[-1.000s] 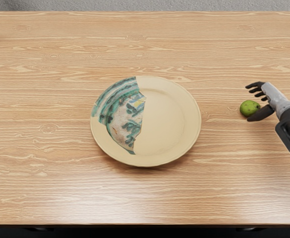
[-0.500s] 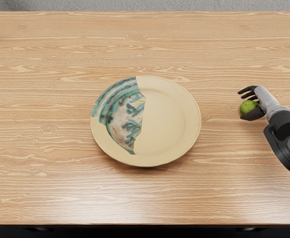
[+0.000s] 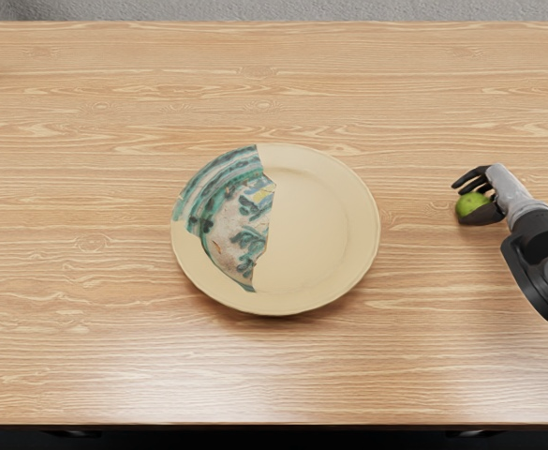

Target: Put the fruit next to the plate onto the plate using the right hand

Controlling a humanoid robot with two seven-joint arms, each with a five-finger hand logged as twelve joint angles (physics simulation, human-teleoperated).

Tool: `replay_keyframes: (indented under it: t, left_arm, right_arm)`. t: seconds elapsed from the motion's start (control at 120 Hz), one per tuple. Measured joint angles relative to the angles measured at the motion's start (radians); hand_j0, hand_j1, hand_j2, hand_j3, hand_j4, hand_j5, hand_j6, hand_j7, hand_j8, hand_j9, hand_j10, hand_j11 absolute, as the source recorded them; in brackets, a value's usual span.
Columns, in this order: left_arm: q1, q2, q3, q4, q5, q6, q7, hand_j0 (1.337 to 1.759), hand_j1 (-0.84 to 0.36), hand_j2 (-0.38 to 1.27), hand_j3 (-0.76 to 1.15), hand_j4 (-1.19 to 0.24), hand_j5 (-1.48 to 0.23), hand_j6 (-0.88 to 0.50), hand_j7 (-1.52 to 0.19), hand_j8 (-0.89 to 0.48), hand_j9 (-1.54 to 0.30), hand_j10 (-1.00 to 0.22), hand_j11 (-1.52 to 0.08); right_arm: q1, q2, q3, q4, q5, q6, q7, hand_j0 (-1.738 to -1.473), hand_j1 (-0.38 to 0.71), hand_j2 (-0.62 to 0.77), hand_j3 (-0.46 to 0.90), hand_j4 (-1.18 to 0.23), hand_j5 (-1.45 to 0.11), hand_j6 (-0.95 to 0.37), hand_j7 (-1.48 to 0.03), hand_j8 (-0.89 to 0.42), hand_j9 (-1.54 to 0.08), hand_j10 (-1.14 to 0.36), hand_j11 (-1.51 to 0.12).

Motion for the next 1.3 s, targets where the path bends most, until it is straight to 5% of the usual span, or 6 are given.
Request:
replay_keyframes:
  t: [0.3, 0.642, 1.3]
  left_arm:
    - [-0.001, 0.000, 0.000, 0.000, 0.000, 0.000, 0.000, 1.658, 0.35, 0.00, 0.00, 0.00, 0.00, 0.00, 0.00, 0.00, 0.00, 0.00, 0.00]
    - [0.000, 0.000, 0.000, 0.000, 0.000, 0.000, 0.000, 1.658, 0.35, 0.00, 0.00, 0.00, 0.00, 0.00, 0.00, 0.00, 0.00, 0.00, 0.00]
    - [-0.001, 0.000, 0.001, 0.000, 0.000, 0.000, 0.000, 1.658, 0.35, 0.00, 0.00, 0.00, 0.00, 0.00, 0.00, 0.00, 0.00, 0.00, 0.00]
  right_arm:
    - [0.017, 0.018, 0.016, 0.011, 0.017, 0.002, -0.023, -1.654, 0.26, 0.25, 0.00, -0.66, -0.83, -0.61, -0.84, -0.40, -0.84, -0.45, -0.85]
    - [0.082, 0.014, 0.036, 0.087, 0.022, 0.017, -0.103, -1.656, 0.26, 0.27, 0.00, -0.64, -0.88, -0.63, -0.85, -0.40, -0.87, -0.46, -0.85]
    - [0.254, 0.130, -0.087, 0.125, 0.022, 0.020, -0.112, -1.658, 0.29, 0.36, 0.00, -0.64, -0.90, -0.65, -0.86, -0.42, -0.88, -0.49, -0.85]
